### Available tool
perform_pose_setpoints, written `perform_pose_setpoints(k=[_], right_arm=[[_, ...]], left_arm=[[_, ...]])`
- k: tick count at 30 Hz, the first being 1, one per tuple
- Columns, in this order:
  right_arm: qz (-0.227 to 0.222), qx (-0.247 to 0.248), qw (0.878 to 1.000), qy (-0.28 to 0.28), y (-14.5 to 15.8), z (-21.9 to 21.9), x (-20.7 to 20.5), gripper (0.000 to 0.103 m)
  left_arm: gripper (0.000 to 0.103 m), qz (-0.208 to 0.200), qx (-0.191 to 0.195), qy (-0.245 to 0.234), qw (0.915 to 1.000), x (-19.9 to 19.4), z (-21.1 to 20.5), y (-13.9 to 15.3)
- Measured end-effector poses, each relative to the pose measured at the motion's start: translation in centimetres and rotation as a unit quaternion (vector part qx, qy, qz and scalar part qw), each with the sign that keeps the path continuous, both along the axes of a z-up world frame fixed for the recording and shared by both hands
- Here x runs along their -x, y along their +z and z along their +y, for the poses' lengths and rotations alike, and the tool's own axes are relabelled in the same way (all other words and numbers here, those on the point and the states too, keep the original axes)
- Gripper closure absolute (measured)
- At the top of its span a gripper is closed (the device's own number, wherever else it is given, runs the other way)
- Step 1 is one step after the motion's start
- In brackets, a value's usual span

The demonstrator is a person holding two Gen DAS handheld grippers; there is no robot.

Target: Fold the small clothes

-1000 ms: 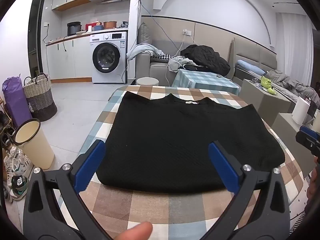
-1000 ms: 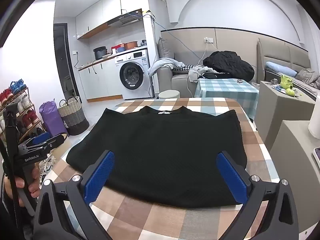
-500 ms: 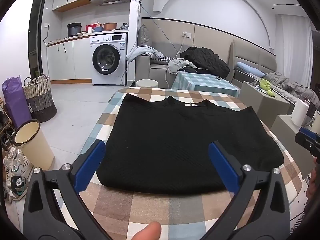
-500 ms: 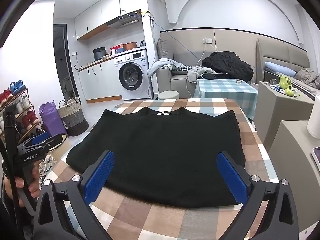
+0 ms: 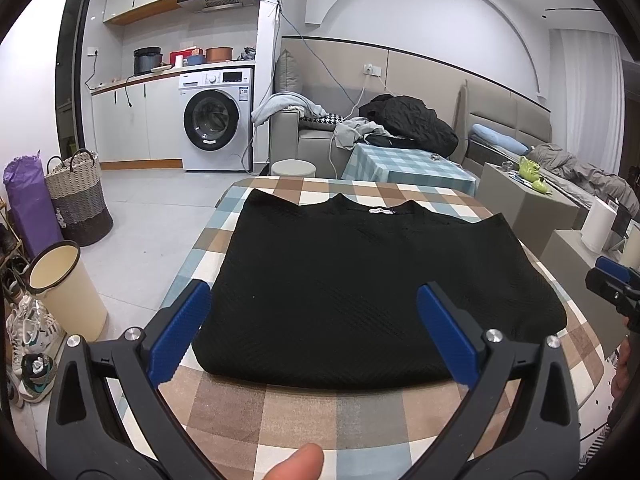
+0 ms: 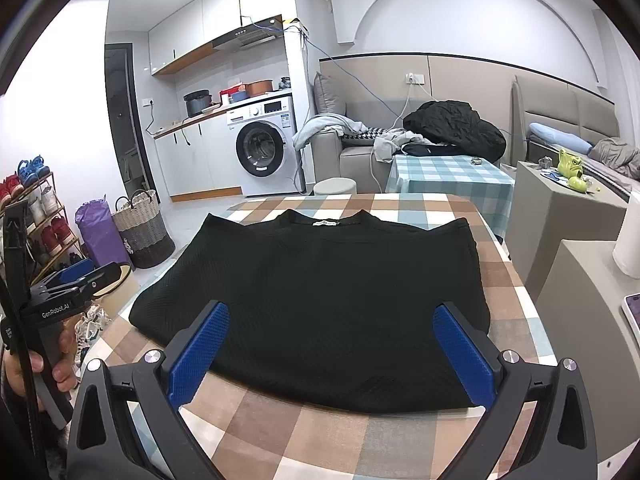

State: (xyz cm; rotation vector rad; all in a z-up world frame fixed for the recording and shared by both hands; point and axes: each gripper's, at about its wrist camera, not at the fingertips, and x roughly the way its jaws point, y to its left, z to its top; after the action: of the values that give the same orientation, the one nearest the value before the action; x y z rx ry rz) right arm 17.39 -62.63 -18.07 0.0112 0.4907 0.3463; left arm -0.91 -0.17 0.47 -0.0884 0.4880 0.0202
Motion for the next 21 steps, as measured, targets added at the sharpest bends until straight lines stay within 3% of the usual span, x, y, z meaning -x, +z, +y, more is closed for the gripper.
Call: perform_pose_setpoints(k=[21], right_arm=[[-0.001, -0.004, 1.000, -0.002, 0.27, -0.13, 0.04, 0.000]], left_arm=[[0.001, -0.005, -0.002, -0.003, 1.0000, 0.18, 0.06, 0.30]])
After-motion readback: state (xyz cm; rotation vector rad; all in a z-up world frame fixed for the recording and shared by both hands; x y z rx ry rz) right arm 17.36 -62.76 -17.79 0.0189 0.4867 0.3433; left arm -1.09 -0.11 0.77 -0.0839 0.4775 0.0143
